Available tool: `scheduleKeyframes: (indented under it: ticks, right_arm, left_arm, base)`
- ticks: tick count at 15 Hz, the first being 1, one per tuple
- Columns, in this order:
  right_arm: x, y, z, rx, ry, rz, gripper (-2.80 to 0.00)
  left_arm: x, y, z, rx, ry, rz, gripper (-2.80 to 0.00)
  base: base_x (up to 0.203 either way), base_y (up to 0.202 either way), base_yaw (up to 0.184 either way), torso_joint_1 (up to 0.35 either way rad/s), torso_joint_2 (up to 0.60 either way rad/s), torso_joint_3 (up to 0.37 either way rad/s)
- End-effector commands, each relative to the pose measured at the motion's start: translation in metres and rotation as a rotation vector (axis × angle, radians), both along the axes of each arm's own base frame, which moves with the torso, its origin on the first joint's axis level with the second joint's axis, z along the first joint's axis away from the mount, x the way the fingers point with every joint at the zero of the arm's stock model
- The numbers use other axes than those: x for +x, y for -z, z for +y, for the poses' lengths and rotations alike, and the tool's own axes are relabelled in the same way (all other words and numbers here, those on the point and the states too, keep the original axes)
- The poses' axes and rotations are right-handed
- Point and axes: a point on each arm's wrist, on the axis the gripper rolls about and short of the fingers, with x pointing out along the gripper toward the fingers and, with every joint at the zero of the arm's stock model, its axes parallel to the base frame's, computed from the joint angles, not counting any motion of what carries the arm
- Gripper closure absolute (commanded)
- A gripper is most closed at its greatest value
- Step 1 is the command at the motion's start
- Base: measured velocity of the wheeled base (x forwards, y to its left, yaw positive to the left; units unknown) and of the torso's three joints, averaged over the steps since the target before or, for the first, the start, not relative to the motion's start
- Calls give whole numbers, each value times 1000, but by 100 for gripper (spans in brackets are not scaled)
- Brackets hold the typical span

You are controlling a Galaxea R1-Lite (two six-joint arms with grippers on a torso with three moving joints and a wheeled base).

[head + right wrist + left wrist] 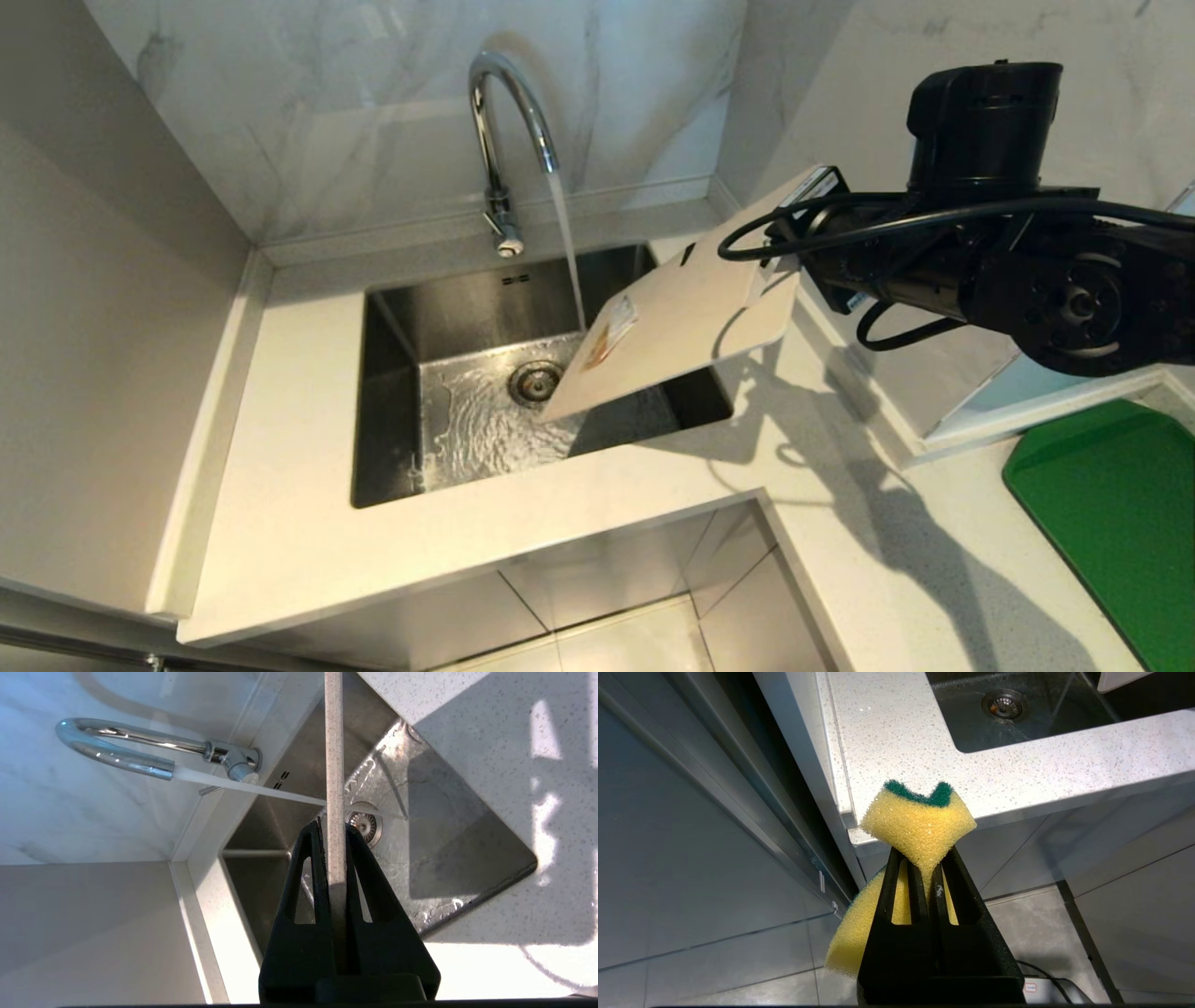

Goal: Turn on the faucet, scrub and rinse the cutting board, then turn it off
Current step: Scrub the cutting board underwater

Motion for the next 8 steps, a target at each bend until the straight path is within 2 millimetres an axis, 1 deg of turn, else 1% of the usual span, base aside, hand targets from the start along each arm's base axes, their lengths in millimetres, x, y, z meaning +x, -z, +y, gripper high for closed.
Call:
scheduleKeyframes:
  ticks: [1,8]
  right_arm:
    - [1,2,0,-1,1,17,0]
    - [1,4,0,-3,2,25,0]
  left_arm:
    - [0,0,0,-2,-1,-3,0]
    - [0,0,0,0,0,-3,0]
  base:
    - [0,0,0,0,0,0]
    - [0,0,0,0,0,0]
